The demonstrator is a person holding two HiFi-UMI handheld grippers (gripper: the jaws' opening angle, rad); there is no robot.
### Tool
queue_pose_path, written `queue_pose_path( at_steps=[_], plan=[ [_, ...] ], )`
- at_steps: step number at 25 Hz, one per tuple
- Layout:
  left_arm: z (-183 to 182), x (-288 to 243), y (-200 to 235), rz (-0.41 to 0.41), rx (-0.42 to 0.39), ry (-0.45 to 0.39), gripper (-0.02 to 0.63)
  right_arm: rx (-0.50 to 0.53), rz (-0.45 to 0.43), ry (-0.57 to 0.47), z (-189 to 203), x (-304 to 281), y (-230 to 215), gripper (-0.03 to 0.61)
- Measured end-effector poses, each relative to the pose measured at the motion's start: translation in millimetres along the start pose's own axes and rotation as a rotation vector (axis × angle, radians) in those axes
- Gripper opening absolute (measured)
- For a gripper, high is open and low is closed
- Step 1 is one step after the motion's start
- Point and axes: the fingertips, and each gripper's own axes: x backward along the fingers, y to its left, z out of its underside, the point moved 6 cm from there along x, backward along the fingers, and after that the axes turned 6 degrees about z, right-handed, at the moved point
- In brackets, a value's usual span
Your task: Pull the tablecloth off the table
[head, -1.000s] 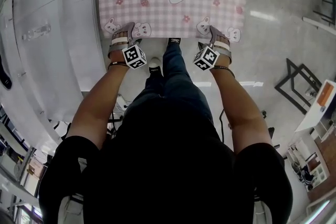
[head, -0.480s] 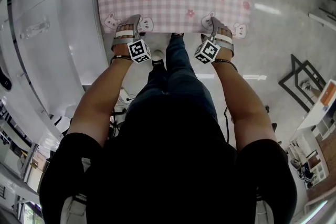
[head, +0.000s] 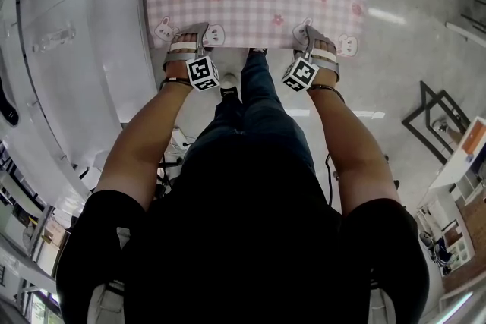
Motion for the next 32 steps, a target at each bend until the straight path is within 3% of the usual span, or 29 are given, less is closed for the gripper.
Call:
queue_pose_path(
  at_steps=[7,23,28,32],
  plan=[
    [-3.2,9.5,5.1,0.019,0.004,-0.004,0.326,-0.017,0.025,0.003,5.0,12.2,-6.5,0.398],
    [-10.5,34.4,15.2,0.074,0.091,-0.038,0.101,0.008,0.031,-0.018,4.3,35.9,-28.1,0.105],
    [-8.4,38.6,17.8,0.081,0.103,-0.040,0.009,0.012,0.030,-0.016,0.2,39.5,-34.5,0.044],
    [-9.7,44.0,18.1,0.099,0.116,-0.030,0.002,0.019,0.019,-0.016,1.3,44.4,-35.9,0.034]
  ],
)
